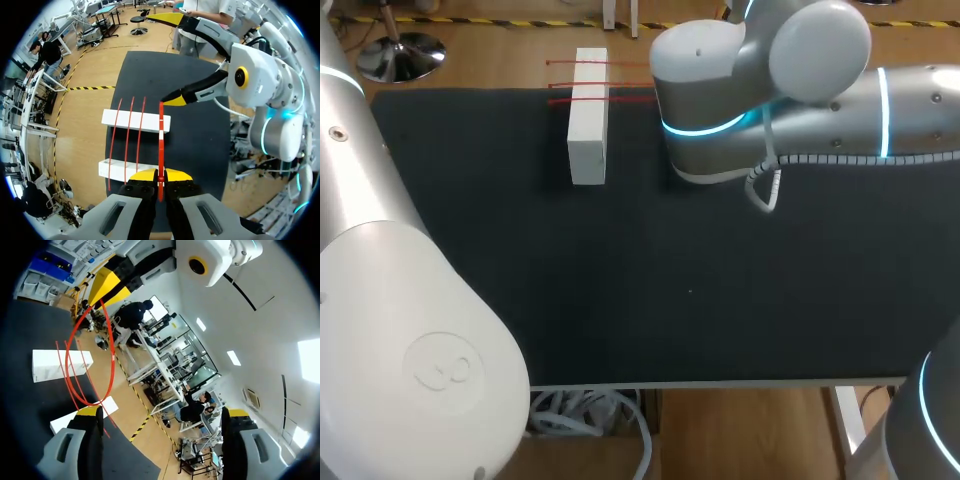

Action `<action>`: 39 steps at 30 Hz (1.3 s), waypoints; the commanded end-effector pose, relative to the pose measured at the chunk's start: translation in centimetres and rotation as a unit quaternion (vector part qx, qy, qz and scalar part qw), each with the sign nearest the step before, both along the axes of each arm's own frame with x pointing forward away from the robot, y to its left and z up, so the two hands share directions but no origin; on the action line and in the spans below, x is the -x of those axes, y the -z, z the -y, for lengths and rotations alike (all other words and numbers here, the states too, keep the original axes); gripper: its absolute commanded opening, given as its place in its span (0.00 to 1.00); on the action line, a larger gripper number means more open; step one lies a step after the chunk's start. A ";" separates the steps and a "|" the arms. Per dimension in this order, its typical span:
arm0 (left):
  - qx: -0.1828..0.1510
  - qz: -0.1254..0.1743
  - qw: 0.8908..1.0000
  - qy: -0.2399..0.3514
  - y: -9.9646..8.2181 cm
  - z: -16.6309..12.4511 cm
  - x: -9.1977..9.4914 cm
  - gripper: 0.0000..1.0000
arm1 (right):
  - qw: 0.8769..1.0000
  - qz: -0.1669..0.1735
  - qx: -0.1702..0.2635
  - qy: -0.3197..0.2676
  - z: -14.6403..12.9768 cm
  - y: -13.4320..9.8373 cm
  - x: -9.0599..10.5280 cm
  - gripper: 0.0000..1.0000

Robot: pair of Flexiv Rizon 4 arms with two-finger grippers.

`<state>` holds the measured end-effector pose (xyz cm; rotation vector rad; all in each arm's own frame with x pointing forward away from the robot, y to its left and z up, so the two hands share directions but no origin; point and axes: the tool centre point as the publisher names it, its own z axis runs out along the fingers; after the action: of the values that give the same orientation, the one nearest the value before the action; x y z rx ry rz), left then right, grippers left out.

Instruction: Grab the tape and strap the tape.

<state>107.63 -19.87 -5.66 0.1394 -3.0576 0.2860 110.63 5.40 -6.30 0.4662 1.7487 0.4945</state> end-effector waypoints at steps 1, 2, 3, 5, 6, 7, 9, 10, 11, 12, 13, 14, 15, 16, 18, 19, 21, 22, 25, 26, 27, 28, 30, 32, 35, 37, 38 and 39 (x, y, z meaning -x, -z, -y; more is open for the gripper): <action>-0.001 -0.001 1.000 0.000 -0.1 0.0 0.0 0.00 | 1.000 -0.004 0.000 -0.002 0.2 -0.3 0.0 1.00; -0.001 -0.001 1.000 0.000 -0.1 0.0 0.0 0.00 | 1.000 -0.004 0.000 -0.002 0.2 -0.3 0.0 1.00; -0.002 0.011 1.000 0.012 -0.2 -0.1 0.0 0.00 | 1.000 -0.004 0.000 -0.002 0.2 -0.3 0.0 1.00; -0.009 0.009 1.000 0.007 -0.4 -0.5 0.2 0.00 | 1.000 -0.004 0.000 -0.002 0.2 -0.3 0.0 1.00; -0.010 0.010 1.000 0.002 -0.4 -0.9 0.4 0.00 | 1.000 -0.004 0.000 -0.002 0.2 -0.3 0.0 1.00; -0.009 0.009 1.000 -0.007 -0.4 -1.4 0.7 0.00 | 1.000 -0.004 0.000 -0.002 0.2 -0.3 0.0 1.00; -0.012 0.003 0.999 -0.030 -0.2 -2.5 1.4 0.00 | 1.000 -0.004 0.000 -0.002 0.2 -0.3 0.0 1.00; -0.016 -0.001 0.999 -0.044 0.0 -3.2 2.0 0.00 | 1.000 -0.004 0.000 -0.002 0.2 -0.3 0.0 1.00; -0.018 -0.005 0.998 -0.058 0.1 -3.8 2.6 0.00 | 1.000 -0.004 0.000 -0.002 0.2 -0.3 0.0 1.00; -0.018 -0.009 0.997 -0.073 0.3 -4.4 3.3 0.00 | 1.000 -0.004 0.000 -0.002 0.2 -0.3 0.0 1.00; -0.018 -0.014 0.996 -0.089 0.6 -5.1 4.1 0.00 | 1.000 -0.004 0.000 -0.002 0.2 -0.3 0.0 1.00; -0.020 -0.021 0.994 -0.108 0.9 -5.7 4.9 0.00 | 1.000 -0.004 0.000 -0.002 0.2 -0.3 0.0 1.00; -0.023 -0.026 0.991 -0.126 1.1 -6.5 5.7 0.00 | 1.000 -0.004 0.000 -0.002 0.2 -0.3 0.0 1.00; -0.026 -0.035 0.989 -0.143 1.4 -7.2 6.5 0.00 | 1.000 -0.004 0.000 -0.002 0.2 -0.3 0.0 1.00; -0.028 -0.050 0.983 -0.175 1.9 -8.8 7.9 0.00 | 1.000 -0.004 0.000 -0.002 0.2 -0.3 0.0 1.00; -0.032 -0.056 0.980 -0.188 2.1 -9.6 8.6 0.00 | 1.000 -0.004 0.000 -0.002 0.2 -0.3 0.0 1.00; -0.033 -0.070 0.974 -0.214 2.5 -11.0 9.7 0.00 | 1.000 -0.004 0.000 -0.002 0.2 -0.3 0.0 1.00; -0.036 -0.074 0.971 -0.224 2.7 -11.8 10.2 0.00 | 1.000 -0.004 0.000 -0.002 0.2 -0.3 0.0 1.00; -0.042 -0.083 0.965 -0.246 3.0 -13.6 11.1 0.00 | 1.000 -0.004 0.000 -0.002 0.2 -0.3 0.0 1.00; -0.044 -0.088 0.963 -0.251 3.0 -14.1 11.3 0.00 | 1.000 -0.004 0.000 -0.002 0.2 -0.3 0.0 1.00; -0.046 -0.090 0.962 -0.255 3.1 -14.6 11.4 0.00 | 1.000 -0.004 0.000 -0.002 0.2 -0.3 0.0 1.00; -0.049 -0.092 0.960 -0.260 3.2 -15.2 11.5 0.00 | 1.000 -0.004 0.000 -0.002 0.2 -0.3 0.0 1.00; -0.047 -0.095 0.958 -0.267 3.3 -16.4 11.7 0.00 | 1.000 -0.004 0.000 -0.002 0.2 -0.3 0.0 1.00; -0.055 -0.097 0.957 -0.269 3.1 -17.5 11.7 0.00 | 1.000 -0.004 0.000 -0.002 0.2 -0.3 0.0 1.00; -0.061 -0.100 0.955 -0.273 3.0 -19.0 11.6 0.00 | 1.000 -0.004 0.000 -0.002 0.2 -0.3 0.0 1.00; -0.064 -0.101 0.954 -0.275 2.9 -19.8 11.5 0.00 | 1.000 -0.004 0.000 -0.002 0.2 -0.3 0.0 1.00; -0.064 -0.102 0.954 -0.274 2.9 -20.1 11.4 0.00 | 1.000 -0.004 0.000 -0.002 0.2 -0.3 0.0 1.00; -0.066 -0.103 0.954 -0.273 2.9 -20.4 11.3 0.00 | 1.000 -0.004 0.000 -0.002 0.2 -0.3 0.0 1.00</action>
<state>96.53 -0.69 -8.65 0.9614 -2.7618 0.0335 110.64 5.40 -6.29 0.4668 1.7491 0.4945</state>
